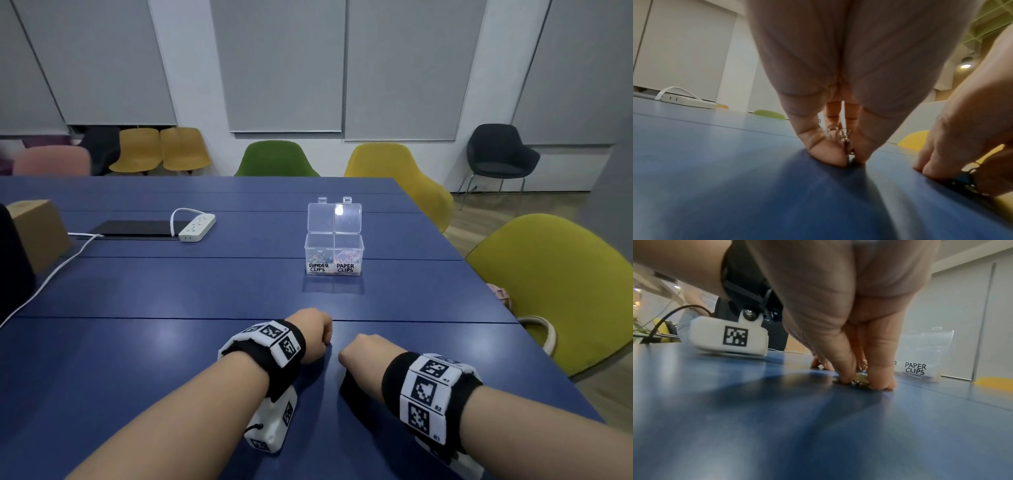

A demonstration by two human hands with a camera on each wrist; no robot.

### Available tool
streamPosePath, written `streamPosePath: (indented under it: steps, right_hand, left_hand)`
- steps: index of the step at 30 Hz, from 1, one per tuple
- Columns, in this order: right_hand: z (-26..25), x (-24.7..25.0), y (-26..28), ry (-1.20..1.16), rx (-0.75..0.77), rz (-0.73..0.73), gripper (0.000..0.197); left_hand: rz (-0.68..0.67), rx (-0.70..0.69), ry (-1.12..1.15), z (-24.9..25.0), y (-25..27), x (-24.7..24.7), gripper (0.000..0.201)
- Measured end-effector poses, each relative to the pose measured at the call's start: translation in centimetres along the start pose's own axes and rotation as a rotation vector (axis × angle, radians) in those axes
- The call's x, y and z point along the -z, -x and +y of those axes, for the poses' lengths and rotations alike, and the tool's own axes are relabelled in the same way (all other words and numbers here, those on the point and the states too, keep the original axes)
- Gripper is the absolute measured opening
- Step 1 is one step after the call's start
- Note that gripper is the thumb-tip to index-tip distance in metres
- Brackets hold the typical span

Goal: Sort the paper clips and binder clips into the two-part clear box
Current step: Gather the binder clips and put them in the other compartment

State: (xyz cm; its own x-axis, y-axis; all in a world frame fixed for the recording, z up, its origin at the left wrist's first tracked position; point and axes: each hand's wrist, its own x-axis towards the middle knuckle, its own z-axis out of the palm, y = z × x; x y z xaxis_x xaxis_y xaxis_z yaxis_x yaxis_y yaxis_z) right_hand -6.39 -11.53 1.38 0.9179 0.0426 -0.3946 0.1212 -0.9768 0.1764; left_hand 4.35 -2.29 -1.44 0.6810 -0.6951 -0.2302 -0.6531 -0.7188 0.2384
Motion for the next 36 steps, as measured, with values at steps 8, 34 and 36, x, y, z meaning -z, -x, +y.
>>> streamPosePath:
  steps: [8,34,36]
  right_hand:
    - [1.3,0.6,-0.9,-0.074,-0.053,0.045,0.024]
    - [10.8,-0.5,-6.9,-0.415,-0.082,0.124,0.022]
    - [11.4,0.6,-7.2,-0.556,-0.115,0.202,0.019]
  left_hand:
    - [-0.186,0.051,0.054,-0.7,-1.6,1.4,0.020]
    - [0.322,0.173,0.268,-3.7,-16.6,10.8,0.027]
    - [0.377,0.148,0.266,-4.3,-16.3,10.7,0.026]
